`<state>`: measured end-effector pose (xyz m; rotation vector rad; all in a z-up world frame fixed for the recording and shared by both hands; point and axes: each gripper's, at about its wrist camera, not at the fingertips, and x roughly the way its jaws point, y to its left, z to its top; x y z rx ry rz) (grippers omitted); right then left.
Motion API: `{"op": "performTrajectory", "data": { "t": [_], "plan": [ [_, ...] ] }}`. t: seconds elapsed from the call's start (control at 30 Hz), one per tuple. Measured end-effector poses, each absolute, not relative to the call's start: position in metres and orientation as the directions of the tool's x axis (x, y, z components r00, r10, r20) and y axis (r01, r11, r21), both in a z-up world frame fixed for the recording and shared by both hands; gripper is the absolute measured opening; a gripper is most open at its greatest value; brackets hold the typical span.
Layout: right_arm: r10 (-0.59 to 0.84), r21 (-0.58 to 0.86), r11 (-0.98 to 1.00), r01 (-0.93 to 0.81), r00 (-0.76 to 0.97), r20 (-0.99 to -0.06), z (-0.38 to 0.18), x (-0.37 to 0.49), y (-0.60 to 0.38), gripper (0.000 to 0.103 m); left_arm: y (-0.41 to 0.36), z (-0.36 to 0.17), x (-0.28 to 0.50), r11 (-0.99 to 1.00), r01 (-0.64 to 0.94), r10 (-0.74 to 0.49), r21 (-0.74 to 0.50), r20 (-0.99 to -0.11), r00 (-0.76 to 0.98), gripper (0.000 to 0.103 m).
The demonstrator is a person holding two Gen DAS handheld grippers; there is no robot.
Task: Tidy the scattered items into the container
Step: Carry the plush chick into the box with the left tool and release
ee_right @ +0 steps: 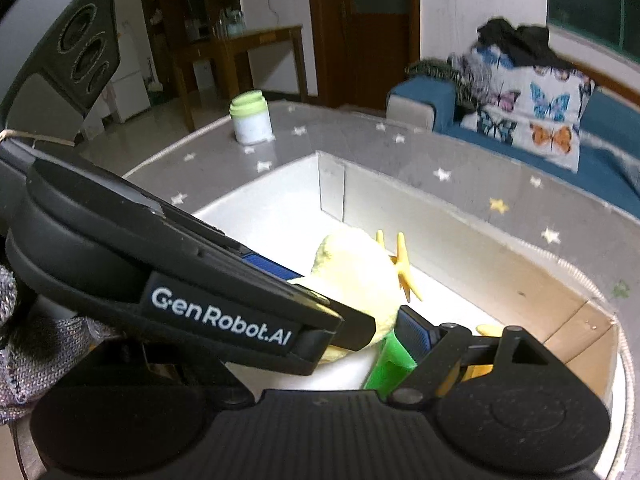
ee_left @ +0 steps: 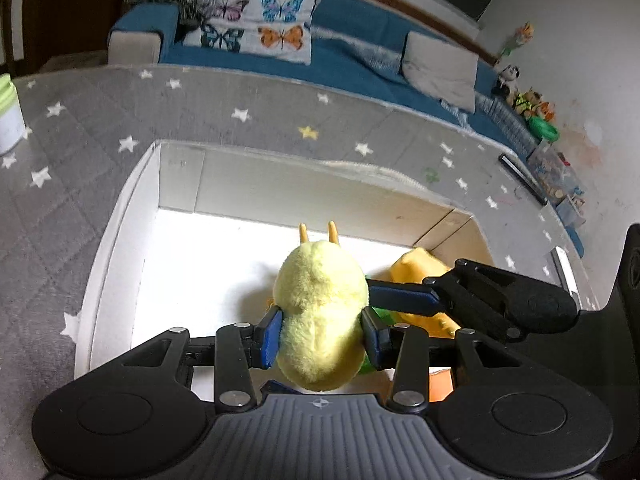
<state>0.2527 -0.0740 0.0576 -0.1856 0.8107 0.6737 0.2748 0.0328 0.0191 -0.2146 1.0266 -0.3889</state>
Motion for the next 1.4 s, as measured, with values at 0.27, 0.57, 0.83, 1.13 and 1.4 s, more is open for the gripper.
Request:
{"op": "performTrajectory", "data": {
  "t": [0.27,0.57,0.83,1.13,1.4],
  "plan": [
    [0.477,0.139,0.783,-0.607,0.441,-0.761,0.054,0.251,-0.073,0.082,0.045,0.014,0.278,0.908,0.17,-0.418,-0.383,-0.799,0.433,0.045],
    [0.474,0.133,0.787,-0.602,0.454,-0.754,0.057,0.254,-0.071,0.083,0.049,0.026,0.276,0.909,0.148,-0.412,-0.389,-0.791,0.453,0.044],
    [0.48,0.129,0.797,-0.591,0.488,-0.729,0.066,0.248,-0.075,0.083,0.054,0.044,0.261,0.921,0.16,-0.385,-0.356,-0.767,0.513,0.044],
    [0.495,0.076,0.8,-0.596,0.582,-0.645,0.088,0.207,-0.083,0.084,0.074,0.061,0.215,0.913,0.152,-0.392,-0.379,-0.707,0.589,0.044],
    [0.511,0.042,0.803,-0.595,0.649,-0.564,0.099,0.164,-0.083,0.089,0.091,0.072,0.167,0.927,0.128,-0.342,-0.353,-0.655,0.674,0.044]
  ]
}}
